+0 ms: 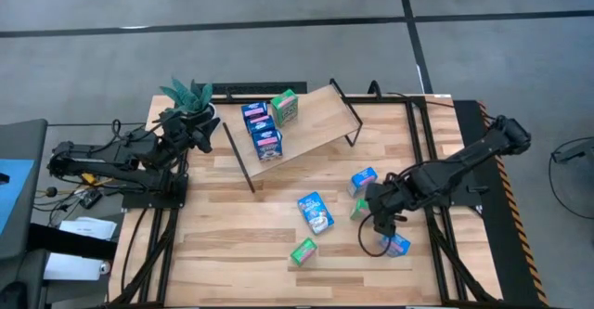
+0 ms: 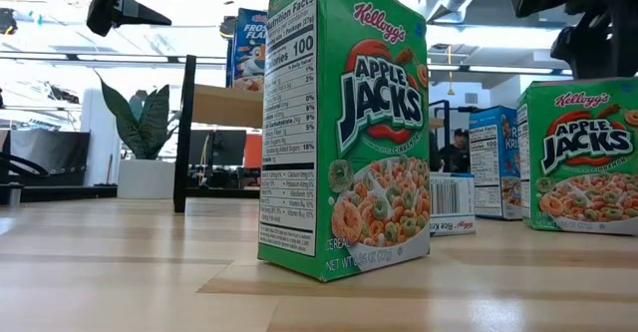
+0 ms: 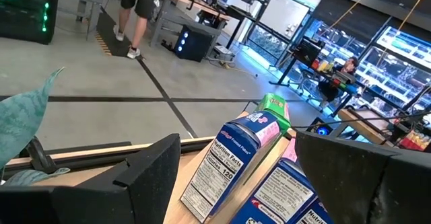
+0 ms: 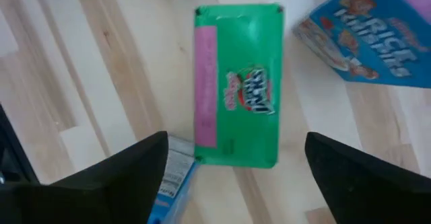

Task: Stack cereal on shelf
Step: Put the right green cereal box on the shelf and align it with the other green cereal box

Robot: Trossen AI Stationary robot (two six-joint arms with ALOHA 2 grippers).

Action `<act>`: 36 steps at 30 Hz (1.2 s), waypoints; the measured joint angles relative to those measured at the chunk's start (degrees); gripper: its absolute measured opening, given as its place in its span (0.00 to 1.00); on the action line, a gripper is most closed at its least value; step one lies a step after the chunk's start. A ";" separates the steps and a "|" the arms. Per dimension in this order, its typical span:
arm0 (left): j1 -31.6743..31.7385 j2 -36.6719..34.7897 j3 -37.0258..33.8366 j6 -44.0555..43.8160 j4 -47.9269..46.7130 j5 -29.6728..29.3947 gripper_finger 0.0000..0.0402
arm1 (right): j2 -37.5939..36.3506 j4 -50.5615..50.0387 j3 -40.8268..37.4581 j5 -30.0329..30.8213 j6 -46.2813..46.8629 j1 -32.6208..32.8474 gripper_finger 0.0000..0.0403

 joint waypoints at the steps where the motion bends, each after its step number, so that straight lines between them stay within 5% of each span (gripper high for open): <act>1: 0.00 0.00 0.02 0.02 -0.02 0.02 0.70 | 0.00 0.01 0.00 0.03 -0.12 -0.29 0.93; 22: 0.00 0.00 0.00 -1.51 -0.02 -0.01 0.70 | -0.31 4.77 -3.61 -0.21 -4.21 -0.73 0.80; 36: 0.00 0.00 0.00 -1.51 -0.01 -0.03 0.70 | -0.06 5.22 -3.47 -0.32 -7.79 -0.73 0.38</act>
